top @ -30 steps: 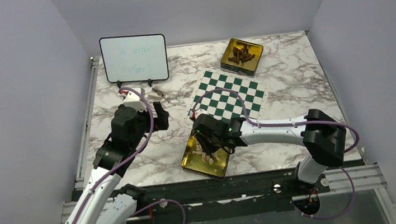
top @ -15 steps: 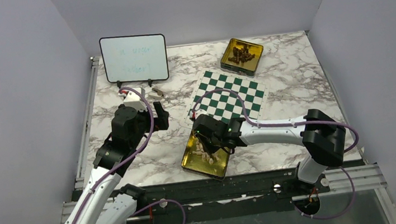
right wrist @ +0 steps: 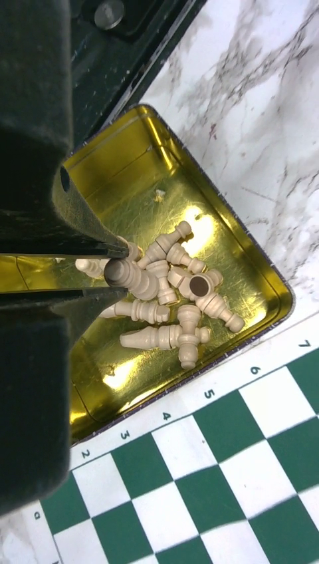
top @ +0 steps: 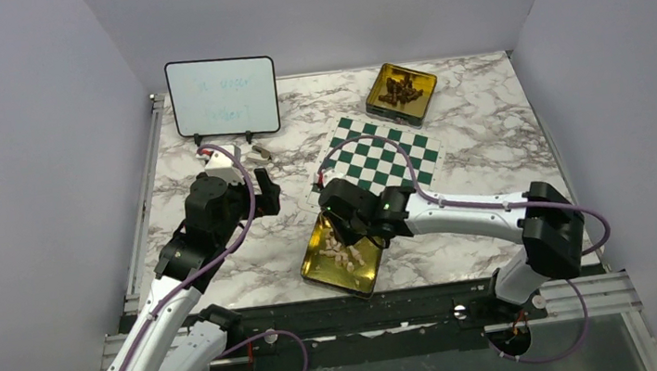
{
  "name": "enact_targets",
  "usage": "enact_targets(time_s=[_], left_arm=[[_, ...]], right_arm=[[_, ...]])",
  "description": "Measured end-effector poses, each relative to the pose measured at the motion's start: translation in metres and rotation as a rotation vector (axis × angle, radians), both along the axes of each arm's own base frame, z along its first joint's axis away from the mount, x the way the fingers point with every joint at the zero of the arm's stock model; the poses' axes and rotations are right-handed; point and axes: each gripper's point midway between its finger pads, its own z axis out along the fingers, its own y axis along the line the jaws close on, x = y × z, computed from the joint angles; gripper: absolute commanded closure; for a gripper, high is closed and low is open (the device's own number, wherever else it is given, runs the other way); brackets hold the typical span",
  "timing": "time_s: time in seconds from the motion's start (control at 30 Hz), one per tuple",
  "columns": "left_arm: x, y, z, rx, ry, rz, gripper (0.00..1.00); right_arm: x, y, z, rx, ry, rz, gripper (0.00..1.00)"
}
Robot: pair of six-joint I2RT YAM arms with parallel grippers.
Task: Set up the chess pieces on the board
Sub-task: Pick up the chess piece from the storage box.
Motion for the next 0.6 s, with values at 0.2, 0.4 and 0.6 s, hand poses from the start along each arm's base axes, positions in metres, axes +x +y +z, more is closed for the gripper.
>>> enact_targets(time_s=[0.2,0.4,0.6], left_arm=[[0.0,0.0,0.0,0.0,0.0,0.0,0.01],[0.0,0.0,0.0,0.0,-0.001,0.0,0.01],[0.0,0.0,0.0,0.0,-0.001,0.0,0.01]], right_arm=[[0.005,0.0,0.037,0.05,-0.049,-0.01,0.84],[0.02,-0.009,0.076,0.053,-0.149,-0.06,0.84],[0.047,-0.037,0.085,-0.02,-0.214,-0.142,0.84]])
